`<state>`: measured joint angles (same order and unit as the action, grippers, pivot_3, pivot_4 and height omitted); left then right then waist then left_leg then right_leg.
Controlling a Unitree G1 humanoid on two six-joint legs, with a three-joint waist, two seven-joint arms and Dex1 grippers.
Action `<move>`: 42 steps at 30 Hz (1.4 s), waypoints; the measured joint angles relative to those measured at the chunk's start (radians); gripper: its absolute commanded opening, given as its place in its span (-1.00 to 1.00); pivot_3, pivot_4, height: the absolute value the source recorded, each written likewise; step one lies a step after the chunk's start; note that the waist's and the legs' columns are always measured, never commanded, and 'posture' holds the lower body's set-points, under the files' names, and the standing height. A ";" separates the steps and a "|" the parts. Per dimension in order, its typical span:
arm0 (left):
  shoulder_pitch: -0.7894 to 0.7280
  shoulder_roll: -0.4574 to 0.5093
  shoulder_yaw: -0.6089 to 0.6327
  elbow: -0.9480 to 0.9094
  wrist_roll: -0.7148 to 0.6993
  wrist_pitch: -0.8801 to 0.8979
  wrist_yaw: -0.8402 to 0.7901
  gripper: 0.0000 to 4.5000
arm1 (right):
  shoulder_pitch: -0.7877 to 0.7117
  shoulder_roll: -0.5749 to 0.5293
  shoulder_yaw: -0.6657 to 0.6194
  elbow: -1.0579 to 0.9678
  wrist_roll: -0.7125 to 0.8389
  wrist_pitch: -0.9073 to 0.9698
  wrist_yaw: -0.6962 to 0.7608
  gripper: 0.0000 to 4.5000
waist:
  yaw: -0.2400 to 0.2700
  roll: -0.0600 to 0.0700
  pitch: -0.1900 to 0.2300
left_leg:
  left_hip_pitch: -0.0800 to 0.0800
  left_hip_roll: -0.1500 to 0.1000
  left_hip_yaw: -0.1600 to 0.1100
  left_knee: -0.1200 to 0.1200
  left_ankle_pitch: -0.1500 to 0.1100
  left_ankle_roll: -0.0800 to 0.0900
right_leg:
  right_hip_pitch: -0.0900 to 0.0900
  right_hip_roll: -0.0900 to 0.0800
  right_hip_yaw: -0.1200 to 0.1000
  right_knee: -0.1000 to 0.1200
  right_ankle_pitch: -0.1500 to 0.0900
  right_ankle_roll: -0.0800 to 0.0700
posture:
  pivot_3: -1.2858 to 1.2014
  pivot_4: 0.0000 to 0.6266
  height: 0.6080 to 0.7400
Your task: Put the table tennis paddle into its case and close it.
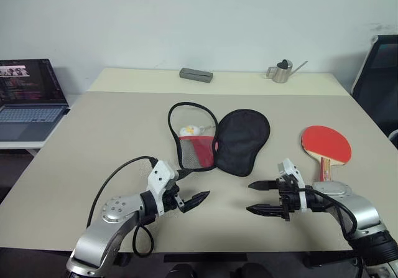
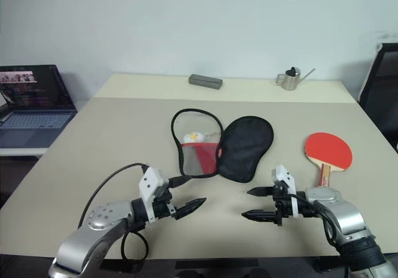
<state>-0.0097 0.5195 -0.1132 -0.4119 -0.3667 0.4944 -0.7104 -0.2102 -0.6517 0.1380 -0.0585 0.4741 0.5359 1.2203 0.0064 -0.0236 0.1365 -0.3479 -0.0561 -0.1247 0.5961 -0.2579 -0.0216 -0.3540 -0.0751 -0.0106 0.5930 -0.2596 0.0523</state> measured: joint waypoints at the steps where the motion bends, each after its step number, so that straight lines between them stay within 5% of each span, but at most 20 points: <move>1: -0.002 -0.001 -0.002 0.000 0.000 0.000 0.000 1.00 | 0.000 0.000 0.000 0.000 0.000 0.000 0.000 0.99 | 0.000 0.000 0.000 | 0.000 0.000 0.000 0.000 0.000 0.000 | 0.000 0.000 0.000 0.000 0.000 0.000 | 0.03 -0.52 1.00; 30: 0.048 0.026 0.015 -0.029 0.010 -0.040 -0.024 1.00 | -0.006 0.043 0.005 -0.097 0.057 0.085 -0.039 0.99 | 0.003 0.001 0.002 | 0.000 0.000 0.000 0.000 -0.001 -0.002 | 0.000 0.000 0.000 0.000 -0.001 -0.001 | 0.03 -0.52 1.00; 42: 0.028 0.073 0.170 -0.048 -0.068 -0.041 -0.042 1.00 | -0.047 0.076 -0.072 -0.097 0.108 0.106 -0.116 0.99 | 0.003 0.002 0.002 | 0.000 0.000 -0.001 0.000 -0.002 -0.003 | 0.000 0.000 0.000 0.000 -0.001 -0.001 | 0.03 -0.52 1.00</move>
<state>0.0183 0.5924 0.0572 -0.4599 -0.4344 0.4537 -0.7519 -0.2576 -0.5761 0.0659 -0.1554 0.5822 0.6424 1.1042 0.0099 -0.0217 0.1389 -0.3479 -0.0559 -0.1255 0.5960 -0.2597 -0.0246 -0.3541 -0.0755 -0.0107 0.5929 -0.2606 0.0510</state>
